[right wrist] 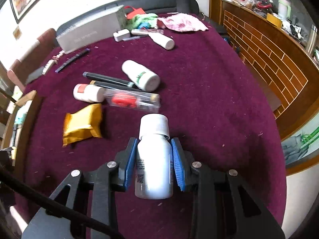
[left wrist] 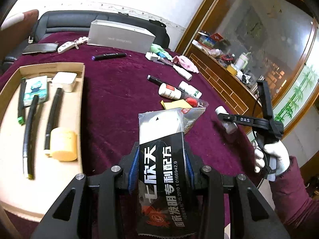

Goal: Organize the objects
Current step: 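Carry the snack bag and white bottle over the tray with both tools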

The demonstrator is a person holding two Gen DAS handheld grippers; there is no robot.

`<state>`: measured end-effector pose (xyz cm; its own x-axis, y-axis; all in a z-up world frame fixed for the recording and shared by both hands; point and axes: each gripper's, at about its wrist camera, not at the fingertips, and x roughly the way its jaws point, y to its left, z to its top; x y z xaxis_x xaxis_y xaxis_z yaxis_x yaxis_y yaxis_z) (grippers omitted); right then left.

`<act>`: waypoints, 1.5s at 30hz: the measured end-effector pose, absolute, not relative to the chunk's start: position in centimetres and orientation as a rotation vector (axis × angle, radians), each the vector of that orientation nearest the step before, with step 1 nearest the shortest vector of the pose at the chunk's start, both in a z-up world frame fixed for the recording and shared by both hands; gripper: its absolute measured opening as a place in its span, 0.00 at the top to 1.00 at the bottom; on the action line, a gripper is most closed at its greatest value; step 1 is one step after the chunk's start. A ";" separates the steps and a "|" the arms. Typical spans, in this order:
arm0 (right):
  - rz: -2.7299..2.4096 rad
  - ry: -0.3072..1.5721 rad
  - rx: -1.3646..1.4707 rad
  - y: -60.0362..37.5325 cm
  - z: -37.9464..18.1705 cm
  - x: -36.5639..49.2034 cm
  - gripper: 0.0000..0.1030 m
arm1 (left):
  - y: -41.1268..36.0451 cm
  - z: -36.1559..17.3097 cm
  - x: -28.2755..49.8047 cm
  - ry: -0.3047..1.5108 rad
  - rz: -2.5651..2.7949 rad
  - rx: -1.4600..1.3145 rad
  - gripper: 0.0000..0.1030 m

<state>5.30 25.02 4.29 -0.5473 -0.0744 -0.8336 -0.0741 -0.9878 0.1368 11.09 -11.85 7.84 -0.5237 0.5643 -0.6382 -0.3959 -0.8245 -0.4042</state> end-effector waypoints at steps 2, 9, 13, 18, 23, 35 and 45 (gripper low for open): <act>-2.732 -0.266 1.460 24.0 5.2 6.0 0.69 | -12.8 8.1 11.5 -0.299 2.339 -1.065 0.67; -2.632 -0.278 1.331 18.1 8.4 7.5 0.69 | -18.7 9.7 12.8 -0.372 2.449 -1.005 0.67; -2.538 -0.281 1.266 13.2 9.6 7.2 0.69 | -23.1 9.8 12.7 -0.407 2.553 -1.015 0.67; -2.420 -0.268 1.242 7.4 9.9 6.1 0.69 | -28.0 9.4 12.1 -0.461 2.656 -1.034 0.66; -2.328 -0.223 1.242 1.6 9.5 4.3 0.68 | -30.9 8.7 10.2 -0.443 2.720 -1.080 0.66; -2.231 -0.194 1.360 -7.2 5.8 -0.1 0.68 | -32.6 4.8 2.5 -0.373 2.677 -1.348 0.66; -2.286 -0.186 1.450 -8.6 3.7 -2.4 0.68 | -32.1 3.4 -0.1 -0.324 2.650 -1.464 0.66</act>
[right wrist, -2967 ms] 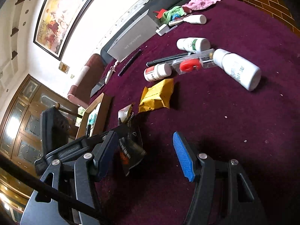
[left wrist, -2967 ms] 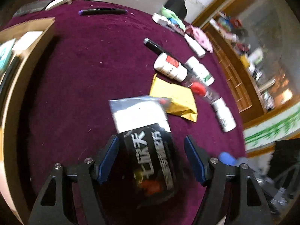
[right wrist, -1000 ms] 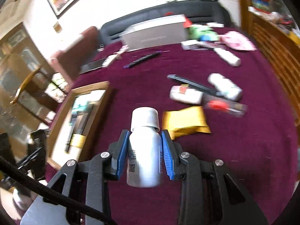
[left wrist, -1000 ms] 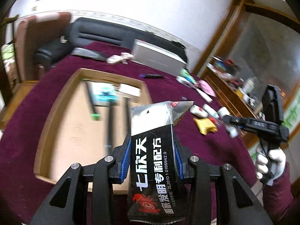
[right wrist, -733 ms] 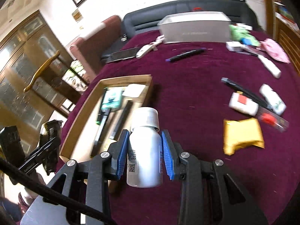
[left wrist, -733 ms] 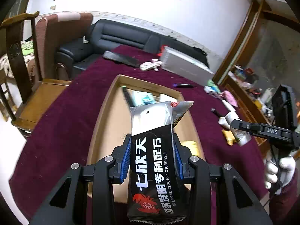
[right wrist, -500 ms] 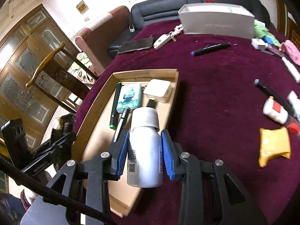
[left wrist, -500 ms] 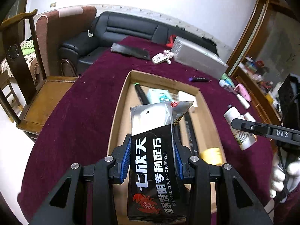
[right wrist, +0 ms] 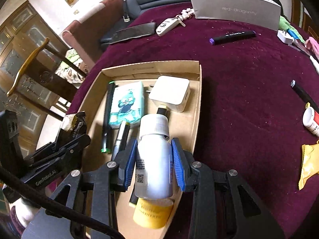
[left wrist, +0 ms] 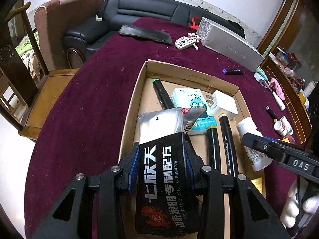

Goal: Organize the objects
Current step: 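Carry the snack bag and white bottle over the tray with both tools, then open both tools to release the snack bag and bottle in the tray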

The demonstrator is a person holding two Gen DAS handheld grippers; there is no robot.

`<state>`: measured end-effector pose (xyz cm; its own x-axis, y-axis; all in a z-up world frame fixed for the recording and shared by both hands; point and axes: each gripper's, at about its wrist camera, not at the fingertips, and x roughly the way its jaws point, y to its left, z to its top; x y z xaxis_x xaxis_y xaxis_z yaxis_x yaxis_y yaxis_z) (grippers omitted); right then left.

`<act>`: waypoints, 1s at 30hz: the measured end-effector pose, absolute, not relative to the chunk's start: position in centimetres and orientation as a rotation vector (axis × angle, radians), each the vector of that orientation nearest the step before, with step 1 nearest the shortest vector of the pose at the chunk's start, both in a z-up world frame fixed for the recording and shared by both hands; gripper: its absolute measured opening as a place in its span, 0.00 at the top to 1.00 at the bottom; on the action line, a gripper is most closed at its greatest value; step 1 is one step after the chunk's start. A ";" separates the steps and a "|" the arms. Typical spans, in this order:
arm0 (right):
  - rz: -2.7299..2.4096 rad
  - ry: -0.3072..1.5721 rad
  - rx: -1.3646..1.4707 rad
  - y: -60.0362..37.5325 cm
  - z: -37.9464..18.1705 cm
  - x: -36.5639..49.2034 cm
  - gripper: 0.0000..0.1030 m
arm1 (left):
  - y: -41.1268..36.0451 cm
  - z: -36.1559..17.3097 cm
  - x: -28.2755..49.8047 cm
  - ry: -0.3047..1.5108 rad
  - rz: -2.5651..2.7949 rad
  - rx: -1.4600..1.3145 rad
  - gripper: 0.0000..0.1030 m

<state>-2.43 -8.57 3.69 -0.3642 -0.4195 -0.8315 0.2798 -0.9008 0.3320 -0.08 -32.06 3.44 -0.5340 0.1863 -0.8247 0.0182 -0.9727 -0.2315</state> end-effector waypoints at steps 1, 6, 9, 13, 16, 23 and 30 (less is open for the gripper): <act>-2.297 -0.185 1.456 -8.6 3.5 -2.6 0.68 | -32.1 3.3 -0.2 -0.328 2.648 -1.468 0.66; -2.335 -0.191 1.478 -9.1 3.0 -3.4 0.68 | -32.2 3.2 -0.7 -0.347 2.647 -1.472 0.66; -2.357 -0.180 1.493 -9.5 2.7 -3.8 0.68 | -32.2 3.2 -0.9 -0.343 2.646 -1.486 0.66; -2.392 -0.145 1.500 -10.2 2.4 -4.1 0.68 | -32.1 3.2 -1.1 -0.333 2.645 -1.510 0.65; -2.399 -0.142 1.503 -10.3 2.3 -4.2 0.68 | -32.0 3.1 -1.3 -0.333 2.636 -1.518 0.60; -2.452 -0.165 1.453 -10.1 2.8 -3.7 0.68 | -33.4 3.5 -0.9 -0.537 2.580 -1.427 0.51; -2.527 -0.135 1.297 -9.4 5.7 -2.3 0.59 | -34.9 6.4 2.0 -0.706 2.586 -1.239 0.49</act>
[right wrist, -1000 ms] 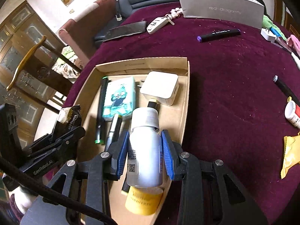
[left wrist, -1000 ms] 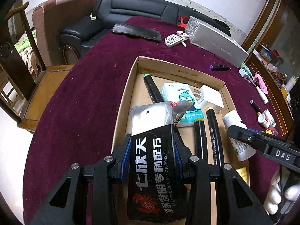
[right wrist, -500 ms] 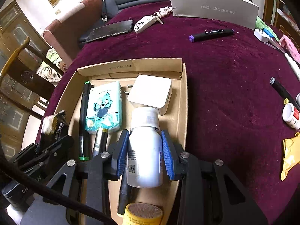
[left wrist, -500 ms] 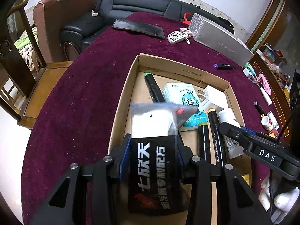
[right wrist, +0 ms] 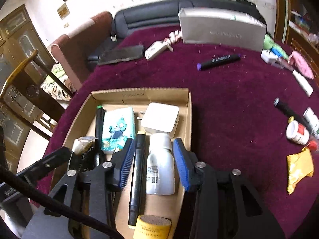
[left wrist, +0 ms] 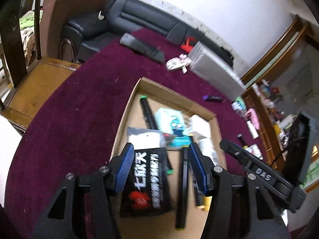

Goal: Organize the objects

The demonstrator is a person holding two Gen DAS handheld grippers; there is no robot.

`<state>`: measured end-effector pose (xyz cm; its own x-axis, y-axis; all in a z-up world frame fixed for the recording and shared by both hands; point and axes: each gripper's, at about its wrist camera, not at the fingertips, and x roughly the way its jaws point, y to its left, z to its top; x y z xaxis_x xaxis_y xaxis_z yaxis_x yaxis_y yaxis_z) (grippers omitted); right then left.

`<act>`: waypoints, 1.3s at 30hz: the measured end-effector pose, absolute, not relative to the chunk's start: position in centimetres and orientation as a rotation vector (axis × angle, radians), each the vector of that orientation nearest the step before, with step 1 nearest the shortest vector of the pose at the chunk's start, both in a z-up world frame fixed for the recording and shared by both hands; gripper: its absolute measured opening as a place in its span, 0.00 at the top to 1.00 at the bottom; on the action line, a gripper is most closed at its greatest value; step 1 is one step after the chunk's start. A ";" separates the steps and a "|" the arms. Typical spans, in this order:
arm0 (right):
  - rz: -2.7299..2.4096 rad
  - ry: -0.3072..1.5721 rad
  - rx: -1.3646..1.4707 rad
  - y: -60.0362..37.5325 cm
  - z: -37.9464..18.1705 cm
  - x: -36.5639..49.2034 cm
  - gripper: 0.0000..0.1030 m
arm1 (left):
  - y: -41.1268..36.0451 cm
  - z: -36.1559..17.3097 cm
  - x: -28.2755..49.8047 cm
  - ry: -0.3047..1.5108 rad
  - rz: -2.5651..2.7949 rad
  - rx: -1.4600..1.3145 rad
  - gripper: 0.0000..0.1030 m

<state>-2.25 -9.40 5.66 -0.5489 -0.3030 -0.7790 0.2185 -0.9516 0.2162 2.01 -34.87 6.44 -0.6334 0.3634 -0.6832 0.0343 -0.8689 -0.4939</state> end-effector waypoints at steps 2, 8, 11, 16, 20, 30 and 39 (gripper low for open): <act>-2.542 -0.127 1.264 -9.0 6.5 -1.5 0.59 | -34.6 7.4 3.3 -0.712 2.591 -1.183 0.45; -2.596 -0.057 1.166 -7.6 8.3 1.3 0.56 | -33.2 9.7 6.6 -0.654 2.652 -1.054 0.44; -2.625 -0.031 1.131 -6.8 8.5 2.6 0.52 | -32.3 11.0 8.7 -0.613 2.715 -0.965 0.41; -2.697 0.011 1.049 -4.7 9.2 5.1 0.49 | -30.1 12.9 11.5 -0.535 2.774 -0.828 0.37; -2.768 0.041 0.970 -2.9 9.8 6.9 0.44 | -28.1 13.5 12.5 -0.500 2.780 -0.802 0.37; -2.931 0.136 0.804 2.3 11.3 10.2 0.34 | -22.1 13.8 13.3 -0.401 2.748 -0.857 0.37; -3.002 0.118 0.791 7.0 11.2 10.8 0.30 | -15.3 13.4 12.8 -0.244 2.673 -0.914 0.37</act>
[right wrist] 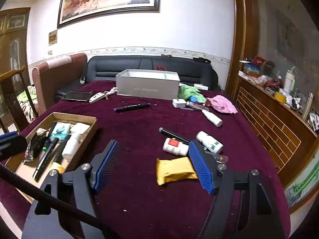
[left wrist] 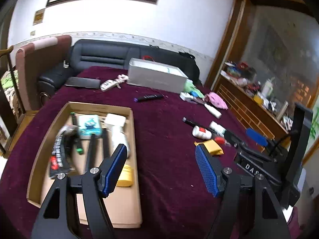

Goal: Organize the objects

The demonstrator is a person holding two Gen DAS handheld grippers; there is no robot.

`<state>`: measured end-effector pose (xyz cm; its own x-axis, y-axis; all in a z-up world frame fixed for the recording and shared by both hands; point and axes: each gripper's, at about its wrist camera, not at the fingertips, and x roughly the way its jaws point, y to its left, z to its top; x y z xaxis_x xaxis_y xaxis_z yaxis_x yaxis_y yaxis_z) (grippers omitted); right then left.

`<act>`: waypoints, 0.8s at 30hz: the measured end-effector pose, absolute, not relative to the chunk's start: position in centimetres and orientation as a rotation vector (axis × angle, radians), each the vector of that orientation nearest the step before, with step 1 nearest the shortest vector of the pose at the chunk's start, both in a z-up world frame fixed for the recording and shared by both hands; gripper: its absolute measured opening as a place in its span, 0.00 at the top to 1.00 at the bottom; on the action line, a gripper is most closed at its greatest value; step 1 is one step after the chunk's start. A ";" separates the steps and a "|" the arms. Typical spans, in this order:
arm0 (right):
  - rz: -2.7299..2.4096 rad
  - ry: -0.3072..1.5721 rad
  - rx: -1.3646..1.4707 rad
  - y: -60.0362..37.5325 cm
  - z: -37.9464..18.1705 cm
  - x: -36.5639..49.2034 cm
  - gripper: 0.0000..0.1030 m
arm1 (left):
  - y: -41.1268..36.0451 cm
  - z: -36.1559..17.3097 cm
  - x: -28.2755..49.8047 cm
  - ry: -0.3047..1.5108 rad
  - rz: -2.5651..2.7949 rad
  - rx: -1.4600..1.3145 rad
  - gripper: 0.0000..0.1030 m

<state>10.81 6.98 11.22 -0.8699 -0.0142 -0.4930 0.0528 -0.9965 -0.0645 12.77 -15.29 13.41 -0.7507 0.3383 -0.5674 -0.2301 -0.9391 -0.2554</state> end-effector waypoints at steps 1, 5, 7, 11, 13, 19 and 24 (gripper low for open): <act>-3.007 0.106 0.795 7.6 11.1 10.8 0.30 | -14.7 13.2 12.7 -0.230 2.664 -0.923 0.37; -3.026 0.064 0.823 9.7 10.7 10.5 0.30 | -12.1 12.0 12.0 -0.168 2.622 -0.978 0.37; -3.036 0.046 0.840 10.7 10.4 10.3 0.30 | -10.8 11.0 11.5 -0.155 2.592 -1.023 0.37; -3.049 0.022 0.870 12.1 9.9 9.8 0.30 | -9.0 9.0 10.8 -0.118 2.544 -1.099 0.37; -3.051 0.012 0.883 12.7 9.7 9.5 0.30 | -8.1 8.1 10.5 -0.094 2.521 -1.132 0.37; -3.049 -0.013 0.941 14.2 8.7 8.6 0.30 | -6.4 5.6 9.3 -0.047 2.478 -1.214 0.37; -3.038 -0.013 0.985 14.5 7.9 7.8 0.30 | -5.8 3.6 8.4 -0.027 2.456 -1.275 0.37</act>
